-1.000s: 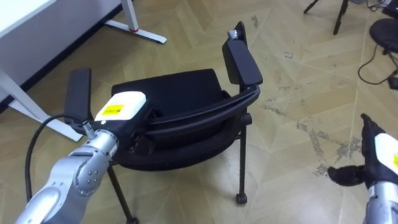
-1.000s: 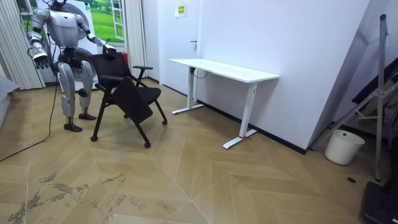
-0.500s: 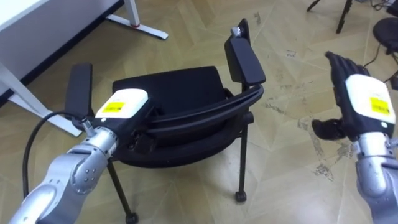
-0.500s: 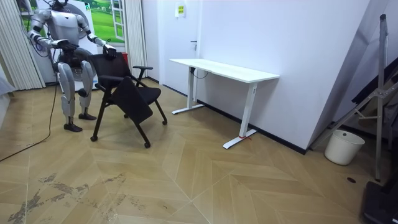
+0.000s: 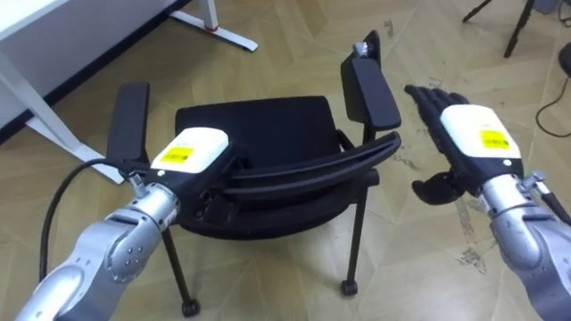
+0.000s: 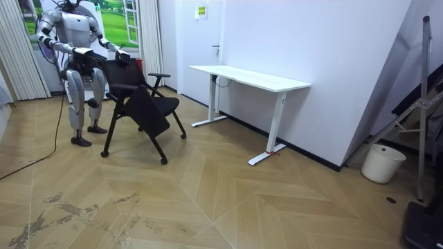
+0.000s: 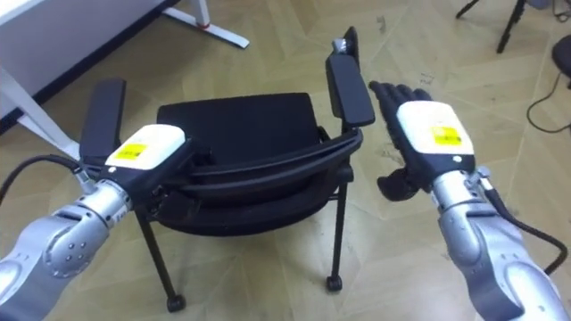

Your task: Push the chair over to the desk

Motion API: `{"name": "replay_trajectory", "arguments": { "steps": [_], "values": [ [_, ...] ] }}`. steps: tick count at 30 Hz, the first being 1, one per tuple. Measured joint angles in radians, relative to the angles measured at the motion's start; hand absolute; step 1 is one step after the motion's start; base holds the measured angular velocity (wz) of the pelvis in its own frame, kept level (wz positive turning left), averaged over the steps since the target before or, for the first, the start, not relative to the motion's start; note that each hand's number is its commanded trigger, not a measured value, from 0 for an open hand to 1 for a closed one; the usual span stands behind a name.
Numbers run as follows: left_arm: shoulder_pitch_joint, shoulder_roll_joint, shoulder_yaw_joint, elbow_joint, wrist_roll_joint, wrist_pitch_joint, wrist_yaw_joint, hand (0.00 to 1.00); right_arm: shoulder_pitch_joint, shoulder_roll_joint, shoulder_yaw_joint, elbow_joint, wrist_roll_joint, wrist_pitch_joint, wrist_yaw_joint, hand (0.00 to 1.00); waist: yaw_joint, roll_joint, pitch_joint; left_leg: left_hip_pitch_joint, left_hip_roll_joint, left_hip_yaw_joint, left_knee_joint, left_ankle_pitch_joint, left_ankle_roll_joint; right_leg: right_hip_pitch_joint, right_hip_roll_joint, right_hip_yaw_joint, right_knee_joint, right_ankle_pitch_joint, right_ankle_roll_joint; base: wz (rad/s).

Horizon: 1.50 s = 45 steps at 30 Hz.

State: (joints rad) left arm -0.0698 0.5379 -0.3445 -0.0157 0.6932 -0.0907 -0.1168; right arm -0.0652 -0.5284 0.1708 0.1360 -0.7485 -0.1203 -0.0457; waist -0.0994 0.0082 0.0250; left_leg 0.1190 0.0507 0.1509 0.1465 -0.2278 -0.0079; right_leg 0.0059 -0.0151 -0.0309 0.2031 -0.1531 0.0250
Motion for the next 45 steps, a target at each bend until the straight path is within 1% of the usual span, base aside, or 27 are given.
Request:
{"name": "replay_trajectory", "arguments": {
  "steps": [4, 5, 7, 8, 9, 10, 11, 12, 13, 14, 15, 17, 18, 20, 21, 25, 28, 29, 30, 31, 32, 35, 36, 37, 38, 39, 45],
  "values": [
    [0.000, 0.005, -0.021, 0.000, 0.000, -0.004, 0.010, 1.00, -0.001, -0.001, 0.044, 0.001, 0.002, -0.019, 0.046, 0.00, 0.004, -0.001, -0.0002, 0.016, 0.005, -0.016, 0.000, 0.000, 0.000, 0.018, 0.004, -0.004, 0.003, 0.000, 0.000, 0.09],
    [-0.001, 0.005, -0.022, 0.000, 0.000, -0.013, 0.010, 1.00, -0.003, -0.001, 0.052, 0.001, 0.002, -0.031, 0.058, 0.00, 0.009, -0.001, -0.0001, 0.017, 0.006, -0.017, 0.000, 0.000, 0.000, 0.019, 0.005, -0.003, 0.003, 0.000, 0.000, 0.00],
    [-0.005, 0.004, -0.022, 0.008, 0.000, -0.028, 0.011, 1.00, -0.012, -0.011, 0.075, 0.001, -0.003, -0.035, 0.076, 0.00, 0.020, 0.000, 0.0004, 0.024, 0.008, -0.022, 0.000, 0.000, 0.000, 0.011, 0.007, -0.006, 0.026, -0.002, -0.003, -0.08],
    [-0.005, 0.004, -0.025, 0.014, 0.002, -0.033, 0.011, 1.00, -0.019, -0.016, 0.081, 0.001, -0.004, -0.043, 0.087, 0.00, 0.020, 0.001, 0.0014, 0.037, 0.014, -0.052, 0.000, 0.001, 0.001, -0.012, 0.011, -0.023, 0.091, -0.012, -0.015, -0.11],
    [-0.005, 0.011, -0.026, 0.017, 0.006, -0.036, 0.012, 1.00, -0.022, -0.015, 0.082, 0.002, -0.003, -0.058, 0.094, 0.00, 0.018, 0.004, 0.0075, 0.051, 0.035, -0.125, -0.003, 0.002, 0.002, -0.072, 0.033, -0.037, 0.170, -0.045, -0.042, -0.16],
    [-0.005, 0.026, -0.023, 0.016, 0.007, -0.044, 0.017, 1.00, -0.026, -0.012, 0.083, 0.001, -0.003, -0.066, 0.095, 0.00, 0.022, 0.004, 0.0087, 0.048, 0.042, -0.147, -0.001, 0.001, 0.001, -0.093, 0.058, -0.020, 0.131, -0.044, -0.060, -0.20],
    [-0.008, 0.065, -0.006, 0.008, 0.006, -0.064, 0.025, 1.00, -0.041, -0.015, 0.088, -0.005, -0.001, -0.081, 0.102, 0.00, 0.026, -0.033, 0.0041, 0.027, 0.036, -0.145, 0.021, -0.011, -0.014, -0.122, 0.073, -0.013, -0.016, 0.084, -0.080, 0.19],
    [-0.021, 0.052, -0.009, 0.031, 0.007, -0.061, 0.035, 1.00, -0.044, -0.035, 0.094, -0.004, 0.001, -0.080, 0.107, 0.00, 0.012, -0.012, 0.0128, 0.020, 0.050, -0.121, 0.037, -0.030, -0.030, -0.110, 0.076, -0.041, 0.001, 0.105, -0.082, 0.34],
    [-0.031, 0.047, -0.015, 0.047, 0.007, -0.061, 0.040, 1.00, -0.045, -0.039, 0.098, -0.003, 0.001, -0.074, 0.112, 0.00, 0.011, -0.011, 0.0105, 0.020, 0.050, -0.097, 0.032, -0.030, -0.031, -0.107, 0.075, -0.043, 0.002, 0.104, -0.082, 0.39],
    [-0.059, 0.045, -0.026, 0.071, 0.007, -0.062, 0.040, 1.00, -0.052, -0.040, 0.109, -0.003, 0.000, -0.073, 0.115, 0.00, 0.015, -0.012, 0.0109, 0.022, 0.058, -0.061, 0.021, -0.026, -0.036, -0.106, 0.078, -0.029, 0.001, 0.104, -0.082, 0.11],
    [-0.084, 0.042, -0.038, 0.086, 0.009, -0.062, 0.041, 1.00, -0.061, -0.041, 0.123, -0.003, -0.002, -0.075, 0.117, 0.00, 0.015, -0.013, 0.0111, 0.020, 0.059, -0.048, 0.012, -0.026, -0.037, -0.109, 0.079, -0.010, -0.001, 0.104, -0.082, 0.08],
    [-0.110, 0.031, -0.055, 0.101, 0.015, -0.058, 0.044, 1.00, -0.067, -0.040, 0.130, -0.004, -0.003, -0.078, 0.129, 0.00, 0.014, -0.014, 0.0104, 0.023, 0.054, -0.040, 0.002, -0.026, -0.037, -0.114, 0.083, -0.011, -0.001, 0.103, -0.077, 0.07],
    [-0.111, 0.029, -0.057, 0.102, 0.021, -0.058, 0.044, 1.00, -0.068, -0.041, 0.136, -0.009, -0.003, -0.078, 0.141, 0.00, 0.018, -0.019, 0.0071, 0.024, 0.048, -0.037, 0.004, -0.026, -0.036, -0.114, 0.086, -0.015, -0.002, 0.104, -0.075, -0.05],
    [-0.111, 0.028, -0.066, 0.102, 0.024, -0.058, 0.044, 1.00, -0.068, -0.044, 0.145, -0.022, -0.004, -0.076, 0.160, 0.00, 0.022, -0.020, 0.0055, 0.026, 0.042, -0.037, 0.012, -0.026, -0.036, -0.111, 0.084, -0.029, -0.001, 0.105, -0.073, -0.11],
    [-0.111, 0.029, -0.070, 0.102, 0.024, -0.058, 0.044, 1.00, -0.068, -0.047, 0.155, -0.032, -0.004, -0.076, 0.168, 0.00, 0.025, -0.019, 0.0046, 0.025, 0.040, -0.037, 0.015, -0.026, -0.036, -0.111, 0.081, -0.028, -0.001, 0.105, -0.073, -0.04],
    [-0.111, 0.029, -0.074, 0.102, 0.025, -0.059, 0.044, 1.00, -0.073, -0.049, 0.172, -0.034, -0.003, -0.083, 0.181, 0.00, 0.029, -0.017, 0.0034, 0.023, 0.040, -0.037, 0.018, -0.026, -0.036, -0.111, 0.080, -0.032, 0.000, 0.105, -0.073, 0.00],
    [-0.111, 0.029, -0.077, 0.103, 0.025, -0.058, 0.043, 1.00, -0.073, -0.056, 0.192, -0.061, -0.006, -0.072, 0.196, 0.00, 0.039, -0.012, 0.0010, 0.023, 0.041, -0.029, 0.020, -0.026, -0.036, -0.111, 0.080, -0.040, 0.000, 0.105, -0.073, -0.03],
    [-0.111, 0.029, -0.080, 0.105, 0.024, -0.058, 0.043, 1.00, -0.074, -0.057, 0.206, -0.069, -0.001, -0.070, 0.203, 0.00, 0.045, -0.008, -0.0015, 0.023, 0.043, -0.020, 0.021, -0.026, -0.036, -0.111, 0.076, -0.039, 0.000, 0.105, -0.073, -0.05],
    [-0.111, 0.028, -0.083, 0.106, 0.024, -0.057, 0.043, 1.00, -0.074, -0.057, 0.215, -0.073, 0.000, -0.070, 0.203, 0.00, 0.046, -0.007, -0.0025, 0.024, 0.043, -0.017, 0.022, -0.026, -0.036, -0.110, 0.075, -0.039, 0.000, 0.105, -0.073, 0.00],
    [-0.111, 0.028, -0.091, 0.107, 0.023, -0.053, 0.043, 1.00, -0.077, -0.057, 0.231, -0.076, 0.002, -0.070, 0.203, 0.00, 0.047, -0.002, -0.0054, 0.025, 0.043, -0.014, 0.025, -0.026, -0.036, -0.106, 0.074, -0.035, 0.000, 0.105, -0.073, 0.00],
    [-0.111, 0.022, -0.095, 0.107, 0.024, -0.048, 0.036, 1.00, -0.079, -0.055, 0.246, -0.076, 0.002, -0.071, 0.204, 0.00, 0.049, 0.000, -0.0068, 0.028, 0.042, -0.014, 0.026, -0.026, -0.036, -0.101, 0.074, -0.027, 0.000, 0.105, -0.073, 0.00],
    [-0.111, 0.019, -0.105, 0.107, 0.025, -0.046, 0.034, 1.00, -0.081, -0.052, 0.266, -0.076, 0.003, -0.070, 0.209, 0.00, 0.049, 0.001, -0.0066, 0.033, 0.042, -0.017, 0.022, -0.026, -0.036, -0.095, 0.078, -0.037, -0.003, 0.105, -0.073, 0.06],
    [-0.111, 0.016, -0.106, 0.107, 0.027, -0.046, 0.034, 1.00, -0.081, -0.050, 0.268, -0.076, 0.003, -0.070, 0.214, 0.28, 0.049, 0.001, -0.0066, 0.030, 0.041, -0.020, 0.021, -0.026, -0.036, -0.095, 0.076, -0.047, -0.004, 0.105, -0.073, 0.13],
    [-0.111, 0.016, -0.106, 0.107, 0.029, -0.046, 0.034, 1.00, -0.081, -0.049, 0.268, -0.076, 0.003, -0.070, 0.215, 0.42, 0.048, 0.001, -0.0066, 0.029, 0.041, -0.021, 0.021, -0.026, -0.036, -0.095, 0.075, -0.051, -0.004, 0.105, -0.073, 0.11],
    [-0.111, 0.016, -0.106, 0.107, 0.032, -0.046, 0.034, 1.00, -0.081, -0.047, 0.268, -0.076, 0.003, -0.070, 0.219, 0.73, 0.048, 0.001, -0.0066, 0.029, 0.040, -0.022, 0.021, -0.026, -0.036, -0.095, 0.075, -0.052, -0.004, 0.105, -0.073, 0.06],
    [-0.111, 0.016, -0.106, 0.107, 0.033, -0.045, 0.034, 1.00, -0.081, -0.046, 0.268, -0.076, 0.003, -0.070, 0.220, 1.00, 0.049, 0.001, -0.0066, 0.028, 0.040, -0.022, 0.021, -0.026, -0.035, -0.095, 0.074, -0.052, -0.004, 0.105, -0.073, 0.04],
    [-0.111, 0.010, -0.109, 0.107, 0.066, -0.042, 0.034, 1.00, -0.081, -0.033, 0.267, -0.073, 0.016, -0.061, 0.225, 1.00, 0.050, 0.001, -0.0065, 0.025, 0.040, -0.028, 0.021, -0.026, -0.035, -0.095, 0.072, -0.061, -0.003, 0.105, -0.073, 0.05]
  ]
}}
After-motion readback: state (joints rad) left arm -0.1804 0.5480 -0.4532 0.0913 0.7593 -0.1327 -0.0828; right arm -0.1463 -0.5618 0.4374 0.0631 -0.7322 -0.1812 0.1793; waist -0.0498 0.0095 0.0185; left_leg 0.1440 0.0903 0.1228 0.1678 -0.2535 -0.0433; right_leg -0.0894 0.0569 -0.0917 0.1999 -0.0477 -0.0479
